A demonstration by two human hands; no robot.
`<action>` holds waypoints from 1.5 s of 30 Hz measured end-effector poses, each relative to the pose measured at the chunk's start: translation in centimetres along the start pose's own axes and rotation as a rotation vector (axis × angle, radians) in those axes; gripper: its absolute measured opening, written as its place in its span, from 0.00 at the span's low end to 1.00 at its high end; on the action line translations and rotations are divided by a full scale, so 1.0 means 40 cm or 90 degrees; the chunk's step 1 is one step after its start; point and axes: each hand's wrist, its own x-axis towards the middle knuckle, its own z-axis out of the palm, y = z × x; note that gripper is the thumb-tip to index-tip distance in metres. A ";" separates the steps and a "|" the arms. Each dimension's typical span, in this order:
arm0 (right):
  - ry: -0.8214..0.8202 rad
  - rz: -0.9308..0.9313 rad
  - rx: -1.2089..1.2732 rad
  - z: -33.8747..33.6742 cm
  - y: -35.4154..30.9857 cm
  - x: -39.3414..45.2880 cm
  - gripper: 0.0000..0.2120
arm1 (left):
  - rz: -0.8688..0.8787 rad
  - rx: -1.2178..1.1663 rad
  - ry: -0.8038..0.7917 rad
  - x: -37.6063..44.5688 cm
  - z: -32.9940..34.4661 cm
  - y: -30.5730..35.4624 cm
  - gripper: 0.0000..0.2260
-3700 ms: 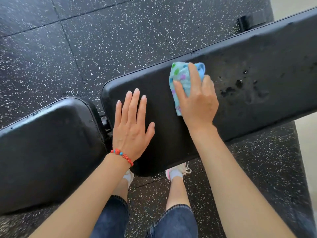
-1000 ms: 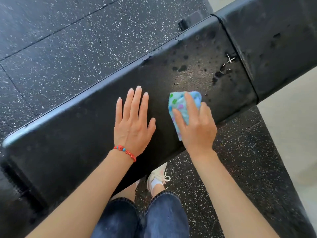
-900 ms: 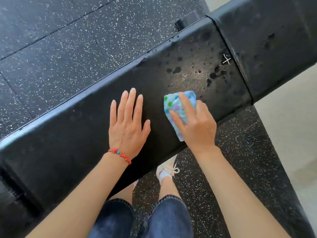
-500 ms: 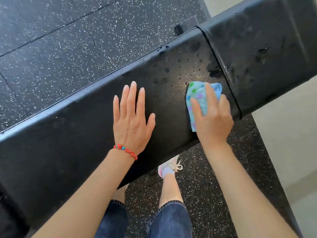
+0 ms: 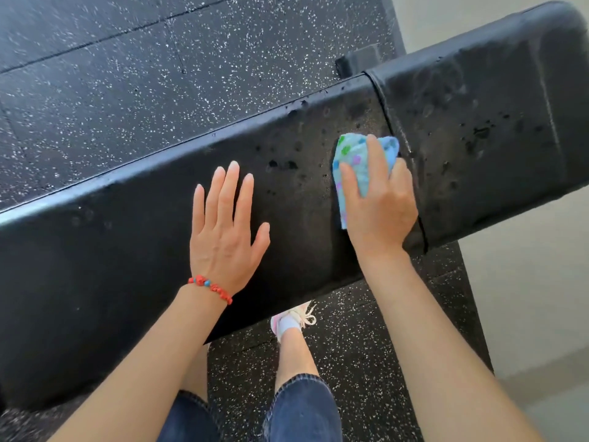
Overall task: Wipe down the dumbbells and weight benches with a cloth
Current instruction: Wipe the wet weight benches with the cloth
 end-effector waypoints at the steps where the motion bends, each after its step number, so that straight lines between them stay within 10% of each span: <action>1: -0.013 -0.036 0.012 0.006 -0.036 -0.011 0.17 | -0.003 -0.009 0.006 0.000 0.000 0.000 0.25; 7: -0.006 -0.255 0.026 0.033 -0.074 0.038 0.17 | -0.118 0.013 0.058 0.009 -0.007 -0.035 0.24; 14: 0.038 0.009 0.004 0.054 -0.058 0.141 0.17 | -0.124 0.013 0.050 0.010 -0.004 -0.041 0.25; 22: -0.043 -0.270 0.051 0.058 -0.161 0.088 0.17 | -0.119 -0.014 0.054 -0.006 -0.013 -0.055 0.24; 30: -0.089 0.086 0.046 0.057 -0.142 0.188 0.19 | -0.090 -0.018 0.027 -0.018 -0.024 -0.082 0.24; 40: -0.069 -0.263 0.060 0.037 -0.256 -0.024 0.18 | -0.076 0.000 0.015 -0.082 -0.041 -0.173 0.24; 45: -0.024 -0.050 -0.007 0.015 -0.135 0.016 0.18 | -0.060 -0.009 -0.008 -0.080 -0.050 -0.180 0.25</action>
